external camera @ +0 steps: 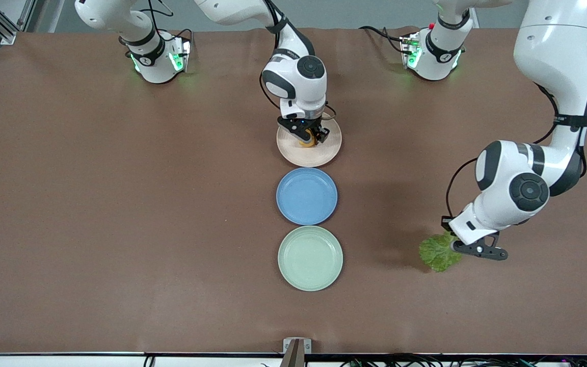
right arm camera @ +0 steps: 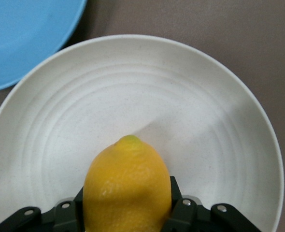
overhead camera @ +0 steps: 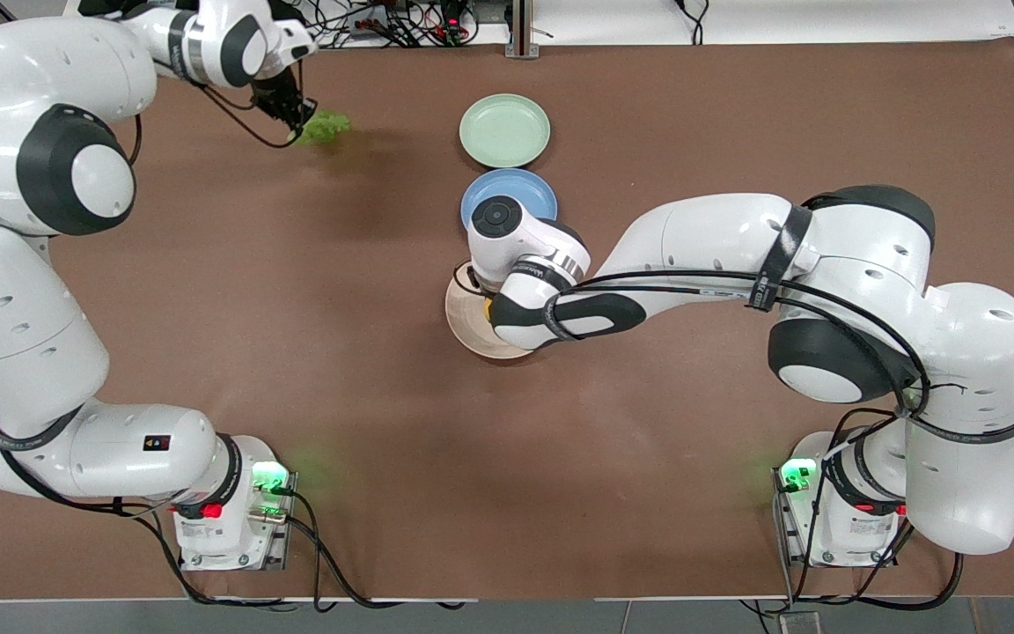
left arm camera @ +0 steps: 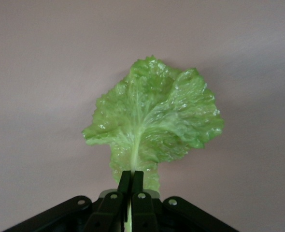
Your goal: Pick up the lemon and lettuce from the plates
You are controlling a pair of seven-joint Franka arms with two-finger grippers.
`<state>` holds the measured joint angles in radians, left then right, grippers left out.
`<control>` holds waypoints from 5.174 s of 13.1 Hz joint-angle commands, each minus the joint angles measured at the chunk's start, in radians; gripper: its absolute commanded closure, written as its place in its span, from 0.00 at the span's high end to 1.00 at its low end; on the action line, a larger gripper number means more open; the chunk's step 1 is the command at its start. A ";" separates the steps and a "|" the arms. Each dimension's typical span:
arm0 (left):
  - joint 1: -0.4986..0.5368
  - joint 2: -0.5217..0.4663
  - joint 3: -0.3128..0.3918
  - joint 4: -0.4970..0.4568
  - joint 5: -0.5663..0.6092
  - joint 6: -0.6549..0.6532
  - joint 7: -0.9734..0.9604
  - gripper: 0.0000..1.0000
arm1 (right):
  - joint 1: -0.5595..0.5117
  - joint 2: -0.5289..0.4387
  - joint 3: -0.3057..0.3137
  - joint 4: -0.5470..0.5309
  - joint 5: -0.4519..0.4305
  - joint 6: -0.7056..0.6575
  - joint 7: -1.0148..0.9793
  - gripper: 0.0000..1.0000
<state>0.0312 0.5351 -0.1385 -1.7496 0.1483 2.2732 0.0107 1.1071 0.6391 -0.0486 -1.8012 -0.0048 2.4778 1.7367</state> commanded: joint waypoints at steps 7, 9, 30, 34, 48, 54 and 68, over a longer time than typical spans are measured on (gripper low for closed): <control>0.065 -0.029 -0.010 -0.160 0.025 0.129 -0.005 0.35 | -0.312 -0.180 -0.011 -0.015 -0.014 -0.213 -0.574 0.01; 0.059 -0.037 -0.010 -0.136 0.027 0.123 0.002 0.99 | -0.433 -0.200 -0.011 -0.017 -0.007 -0.224 -0.771 0.01; 0.059 -0.411 -0.042 0.340 -0.062 -0.796 -0.074 1.00 | -0.992 -0.067 -0.005 -0.092 0.109 -0.076 -1.941 0.03; 0.039 -0.501 -0.021 0.256 -0.148 -0.851 -0.092 1.00 | -0.994 -0.058 -0.007 -0.087 0.109 -0.073 -1.939 0.23; -0.033 -0.546 0.039 0.203 -0.170 -0.833 -0.097 1.00 | -1.009 -0.117 -0.062 0.274 0.092 -0.590 -1.928 1.00; -0.028 -0.555 0.039 0.206 -0.170 -0.833 -0.083 1.00 | -1.009 -0.246 -0.151 0.381 0.092 -0.867 -1.866 1.00; -0.033 -0.547 0.039 0.209 -0.164 -0.804 -0.083 1.00 | -1.061 -0.343 -0.146 0.482 0.033 -1.076 -1.875 1.00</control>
<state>-0.0026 -0.0033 -0.1035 -1.5387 -0.0021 1.4559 -0.0834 0.0442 0.3579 -0.2095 -1.2926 0.0597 1.4072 -0.1437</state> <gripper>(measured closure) 0.000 0.000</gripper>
